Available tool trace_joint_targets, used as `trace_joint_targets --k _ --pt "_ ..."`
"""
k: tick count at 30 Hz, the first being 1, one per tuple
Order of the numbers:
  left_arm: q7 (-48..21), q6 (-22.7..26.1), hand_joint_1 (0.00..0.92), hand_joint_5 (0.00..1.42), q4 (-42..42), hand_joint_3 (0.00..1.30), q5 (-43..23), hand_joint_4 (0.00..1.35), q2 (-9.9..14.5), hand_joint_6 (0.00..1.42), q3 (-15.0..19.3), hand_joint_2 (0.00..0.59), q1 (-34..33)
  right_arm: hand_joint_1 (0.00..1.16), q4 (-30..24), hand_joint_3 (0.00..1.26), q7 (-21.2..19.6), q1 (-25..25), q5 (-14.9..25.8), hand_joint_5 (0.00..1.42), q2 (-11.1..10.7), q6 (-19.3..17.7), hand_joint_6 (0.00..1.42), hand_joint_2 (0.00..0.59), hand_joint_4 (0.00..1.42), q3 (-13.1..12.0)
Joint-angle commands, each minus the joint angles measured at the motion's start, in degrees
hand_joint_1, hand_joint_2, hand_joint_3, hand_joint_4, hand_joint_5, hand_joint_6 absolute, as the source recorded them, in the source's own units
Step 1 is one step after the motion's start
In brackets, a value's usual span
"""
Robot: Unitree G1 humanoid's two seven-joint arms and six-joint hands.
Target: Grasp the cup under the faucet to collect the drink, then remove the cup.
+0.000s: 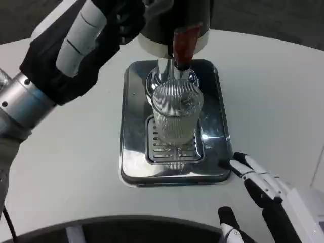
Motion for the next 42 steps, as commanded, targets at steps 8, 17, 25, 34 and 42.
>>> trace_joint_targets --k 8,17,25,34,42 --pt "-3.29 -2.59 0.0 0.01 3.52 0.0 12.33 0.0 -2.37 0.01 -4.63 0.128 -4.85 0.35 -2.0 0.2 0.92 0.54 0.9 0.17 0.53 0.55 0.28 0.515 0.09 -1.28" --pt "-5.01 -3.47 0.0 0.04 4.43 0.0 16.78 0.0 -3.06 0.03 -6.53 0.124 -5.04 0.35 -2.22 0.2 0.6 1.63 1.18 0.17 0.75 0.46 0.29 0.515 0.09 -1.36" --pt "-6.45 -5.39 0.0 0.07 2.88 0.0 19.06 0.0 -2.18 0.05 -6.89 0.123 -3.32 0.35 -1.86 0.2 0.77 1.52 1.3 0.17 0.76 0.51 0.3 0.515 0.09 -1.06" --pt "-5.96 -13.08 0.0 0.07 0.27 0.0 26.24 0.0 1.06 0.05 -7.1 0.123 -2.48 0.35 -1.16 0.2 0.76 0.92 0.98 0.17 1.06 0.86 0.3 0.515 0.09 -0.27" --pt "-2.49 -19.63 0.0 0.07 0.11 0.0 35.38 0.0 3.19 0.06 -6.96 0.122 -1.84 0.36 -0.56 0.2 0.09 0.75 0.14 0.17 1.24 0.88 0.31 0.497 0.1 0.35"
